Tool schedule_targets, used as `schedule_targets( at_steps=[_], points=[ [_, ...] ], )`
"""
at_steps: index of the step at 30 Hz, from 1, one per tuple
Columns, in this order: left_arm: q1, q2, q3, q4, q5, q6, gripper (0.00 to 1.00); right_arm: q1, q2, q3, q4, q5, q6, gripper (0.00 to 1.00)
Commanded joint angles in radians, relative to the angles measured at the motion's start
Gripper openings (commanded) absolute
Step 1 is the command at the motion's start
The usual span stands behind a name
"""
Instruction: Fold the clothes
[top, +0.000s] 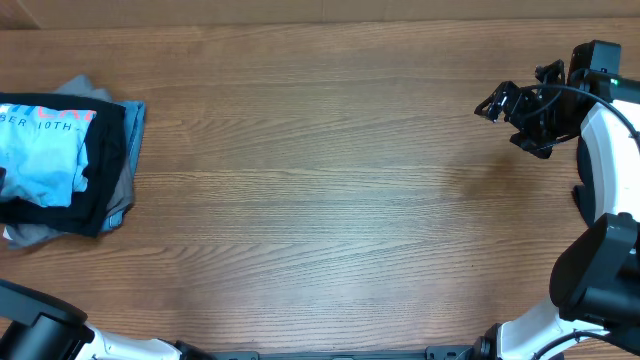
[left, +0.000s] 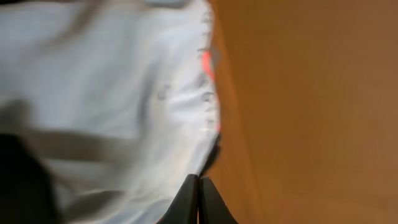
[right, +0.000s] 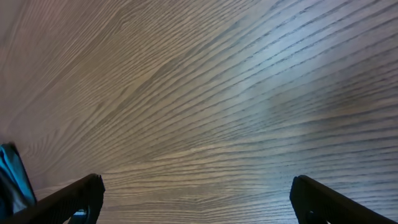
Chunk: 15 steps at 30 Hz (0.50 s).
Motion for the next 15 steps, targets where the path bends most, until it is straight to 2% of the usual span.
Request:
schedule_targets(
  at_steps=[1, 7, 11, 15],
  points=[
    [-0.019, 0.028, -0.003, -0.005, -0.185, 0.113, 0.04, -0.001, 0.002, -0.005, 0.006, 0.006, -0.003, 1.00],
    [-0.028, 0.155, -0.031, 0.008, -0.280, 0.119, 0.04, -0.001, 0.002, -0.005, 0.006, 0.006, -0.003, 1.00],
    [-0.029, 0.256, -0.031, 0.008, -0.251, 0.150, 0.04, -0.001, 0.002, -0.005, 0.006, 0.006, -0.003, 1.00],
    [-0.019, 0.257, -0.024, 0.000, -0.129, 0.145, 0.04, -0.001, 0.002, -0.005, 0.006, 0.006, -0.003, 1.00]
  ],
)
